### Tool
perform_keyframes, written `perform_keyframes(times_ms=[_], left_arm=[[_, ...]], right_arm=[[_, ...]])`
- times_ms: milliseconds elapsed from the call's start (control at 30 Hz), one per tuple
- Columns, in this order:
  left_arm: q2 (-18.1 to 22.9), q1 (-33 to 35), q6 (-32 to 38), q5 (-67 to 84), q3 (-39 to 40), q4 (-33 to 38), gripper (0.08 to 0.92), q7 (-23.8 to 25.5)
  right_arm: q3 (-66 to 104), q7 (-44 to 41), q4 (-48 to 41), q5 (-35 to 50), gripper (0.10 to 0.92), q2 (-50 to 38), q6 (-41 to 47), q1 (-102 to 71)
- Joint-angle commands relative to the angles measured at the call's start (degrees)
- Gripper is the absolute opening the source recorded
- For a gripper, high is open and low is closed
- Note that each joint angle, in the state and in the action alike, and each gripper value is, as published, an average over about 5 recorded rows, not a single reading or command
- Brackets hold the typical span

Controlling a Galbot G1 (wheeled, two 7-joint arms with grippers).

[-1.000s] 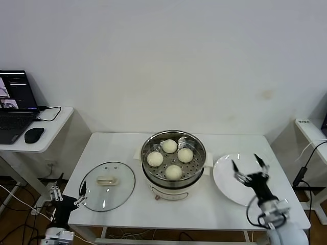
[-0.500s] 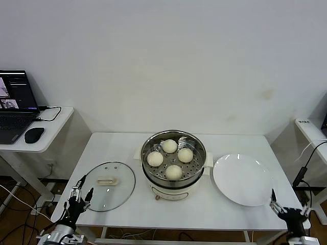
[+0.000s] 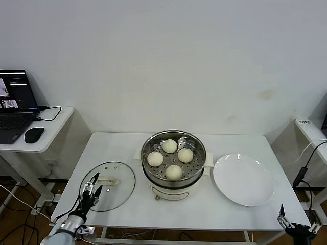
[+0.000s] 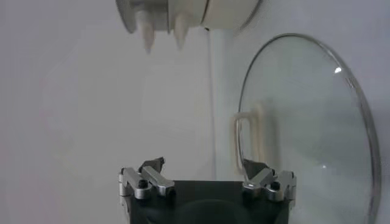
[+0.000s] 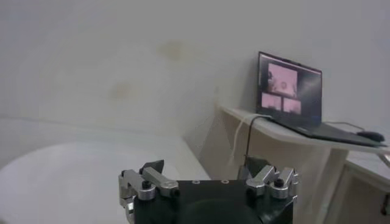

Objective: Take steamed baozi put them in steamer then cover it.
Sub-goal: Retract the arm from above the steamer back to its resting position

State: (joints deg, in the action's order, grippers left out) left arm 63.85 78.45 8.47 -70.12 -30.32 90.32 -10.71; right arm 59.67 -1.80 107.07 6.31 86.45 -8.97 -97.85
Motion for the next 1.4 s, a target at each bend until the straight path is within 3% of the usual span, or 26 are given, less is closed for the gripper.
perform_keyframes(times_ms=[33,467,1000,1233,1400], left_arm=[[-0.1,-9.0,0.1,-2.0,4.6,-7.1,0.823,0.2],[-0.2,-15.2,0.1,0.4,5.7,-16.6,0.823,0.2],[-0.3,-15.8,-0.7,6.7,6.5,-15.7,0.822,1.5],[-0.4,-16.4,-1.1,7.4,7.2,-15.3,0.717,2.2],[-0.2,-16.9,-1.3,7.7,7.7,-15.8,0.698,2.4]], right_arm=[[1.5,0.5,-0.3,-0.8,0.823,1.1,-0.3,-1.1],[1.5,0.3,-1.6,-2.2,0.823,1.9,-0.9,-1.2],[0.2,0.3,-2.3,-4.1,0.823,2.7,-1.3,-1.3],[-0.7,0.3,-3.0,-5.1,0.823,3.2,-1.5,-1.2],[-1.0,0.3,-3.4,-5.7,0.823,3.4,-1.7,-1.2]])
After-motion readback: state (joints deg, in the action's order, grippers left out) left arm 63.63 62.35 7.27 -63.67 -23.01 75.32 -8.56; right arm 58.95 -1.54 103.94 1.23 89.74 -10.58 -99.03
